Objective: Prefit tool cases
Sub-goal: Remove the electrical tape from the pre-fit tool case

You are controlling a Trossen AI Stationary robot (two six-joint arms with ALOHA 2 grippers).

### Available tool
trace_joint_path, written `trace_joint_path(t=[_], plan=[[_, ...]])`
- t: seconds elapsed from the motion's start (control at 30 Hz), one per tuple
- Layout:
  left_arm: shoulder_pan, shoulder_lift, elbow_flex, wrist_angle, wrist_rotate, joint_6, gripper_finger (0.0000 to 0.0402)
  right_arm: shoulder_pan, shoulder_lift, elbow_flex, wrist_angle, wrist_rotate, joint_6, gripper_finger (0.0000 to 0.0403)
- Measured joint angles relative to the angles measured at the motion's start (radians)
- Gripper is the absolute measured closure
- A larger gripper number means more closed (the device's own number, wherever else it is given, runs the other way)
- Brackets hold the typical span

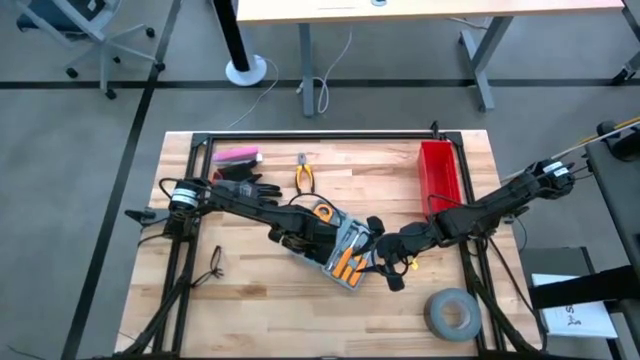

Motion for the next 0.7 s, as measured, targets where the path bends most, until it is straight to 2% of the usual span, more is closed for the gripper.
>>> trace_joint_path(t=[0.4, 0.7], plan=[[0.0, -0.001, -0.012, 0.01, 0.0, -0.001, 0.0274, 0.003, 0.0, 0.0, 0.0, 0.0, 0.004, 0.0231], [0.0, -0.003, -0.033, 0.036, 0.0, 0.002, 0.0267, 0.008, 0.0, 0.0, 0.0, 0.0, 0.008, 0.0231]])
